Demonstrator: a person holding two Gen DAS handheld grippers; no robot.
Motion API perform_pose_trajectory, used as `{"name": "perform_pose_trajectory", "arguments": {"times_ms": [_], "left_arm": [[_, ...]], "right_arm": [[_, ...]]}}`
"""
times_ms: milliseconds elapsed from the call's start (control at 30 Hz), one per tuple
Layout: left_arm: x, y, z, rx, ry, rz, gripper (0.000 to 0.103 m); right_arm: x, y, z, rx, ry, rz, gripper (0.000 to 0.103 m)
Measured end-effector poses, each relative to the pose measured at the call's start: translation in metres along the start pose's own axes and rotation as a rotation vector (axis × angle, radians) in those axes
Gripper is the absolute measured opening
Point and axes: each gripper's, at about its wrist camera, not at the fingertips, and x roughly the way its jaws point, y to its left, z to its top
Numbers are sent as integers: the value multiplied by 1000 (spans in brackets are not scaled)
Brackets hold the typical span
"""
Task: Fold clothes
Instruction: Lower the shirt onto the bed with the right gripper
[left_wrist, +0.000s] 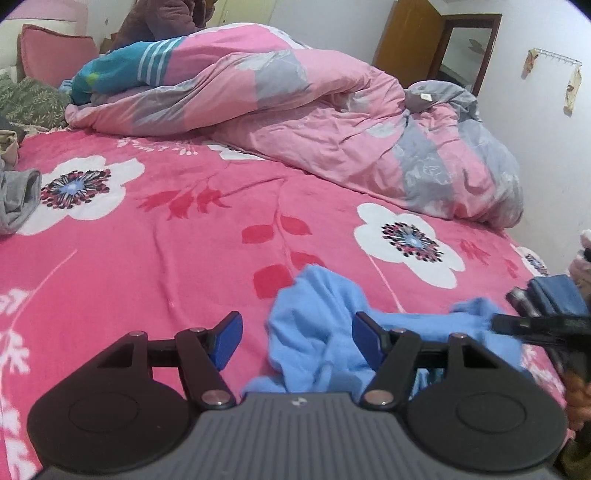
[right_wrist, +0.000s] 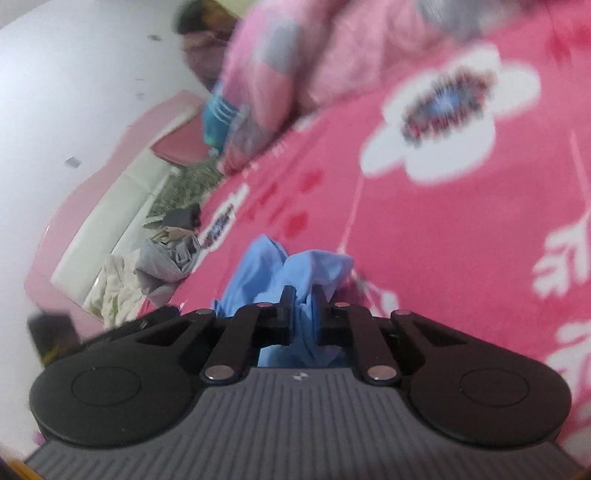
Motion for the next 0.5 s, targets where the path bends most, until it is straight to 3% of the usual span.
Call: {"name": "perform_pose_trajectory", "arguments": {"times_ms": [67, 167, 500], "left_arm": [[6, 2, 4, 9, 9, -17, 66], [20, 3, 9, 37, 33, -42, 67], [89, -4, 26, 161, 235, -133, 74]], "right_arm": [[-15, 9, -5, -99, -52, -64, 7], [-22, 16, -11, -219, -59, -150, 7], [-3, 6, -10, -245, -6, -224, 12]]}}
